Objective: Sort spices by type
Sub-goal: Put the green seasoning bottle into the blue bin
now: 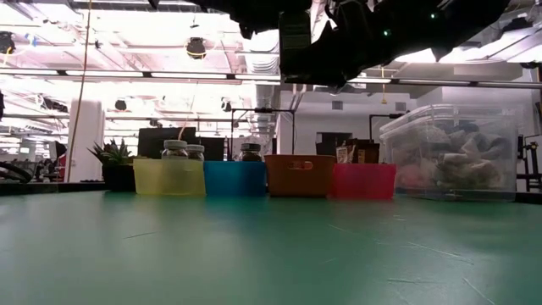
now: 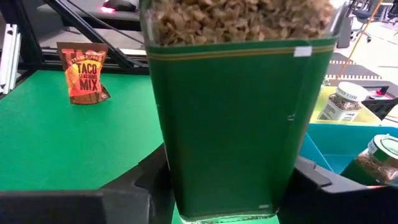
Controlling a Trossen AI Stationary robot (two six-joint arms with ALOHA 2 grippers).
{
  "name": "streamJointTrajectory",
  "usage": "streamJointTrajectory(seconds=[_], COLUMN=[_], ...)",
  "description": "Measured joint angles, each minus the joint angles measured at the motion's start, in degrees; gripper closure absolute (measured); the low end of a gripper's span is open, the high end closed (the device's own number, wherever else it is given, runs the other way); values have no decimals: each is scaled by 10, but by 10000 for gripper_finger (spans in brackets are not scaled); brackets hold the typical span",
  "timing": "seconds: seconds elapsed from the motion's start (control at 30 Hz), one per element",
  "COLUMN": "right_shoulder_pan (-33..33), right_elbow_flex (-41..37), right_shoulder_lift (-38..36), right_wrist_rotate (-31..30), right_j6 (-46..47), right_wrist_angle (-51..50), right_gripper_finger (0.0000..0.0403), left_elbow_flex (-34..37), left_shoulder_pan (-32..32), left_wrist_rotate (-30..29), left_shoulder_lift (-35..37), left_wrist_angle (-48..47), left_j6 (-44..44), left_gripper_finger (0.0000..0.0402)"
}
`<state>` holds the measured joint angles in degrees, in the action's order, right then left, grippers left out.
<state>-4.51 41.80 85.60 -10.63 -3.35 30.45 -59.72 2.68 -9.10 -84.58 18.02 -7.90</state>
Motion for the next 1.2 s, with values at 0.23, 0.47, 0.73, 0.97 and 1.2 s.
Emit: streamJointTrajectory(seconds=[0.23,0.47,0.73,0.97,1.2], right_shoulder_pan=[2,10,34,34,-11], right_elbow_flex=[0,0,0,-17,-102], right_shoulder_lift=[0,-2,-39,-57,-57], right_wrist_rotate=[0,1,1,0,-28], right_j6=[13,7,8,56,96], right_wrist_angle=[1,-1,-94,-134,9], right_gripper_finger=[143,87,9,22,24], left_elbow_flex=[0,0,0,35,150], left_shoulder_pan=[-5,-5,-21,-104,-190], left_wrist_rotate=[10,9,-43,-30,-19], left_shoulder_lift=[0,0,2,5,60], left_wrist_angle=[-1,-15,-54,-51,33], left_j6=[4,7,-30,-20,26], left_gripper_finger=[209,209,209,209,199])
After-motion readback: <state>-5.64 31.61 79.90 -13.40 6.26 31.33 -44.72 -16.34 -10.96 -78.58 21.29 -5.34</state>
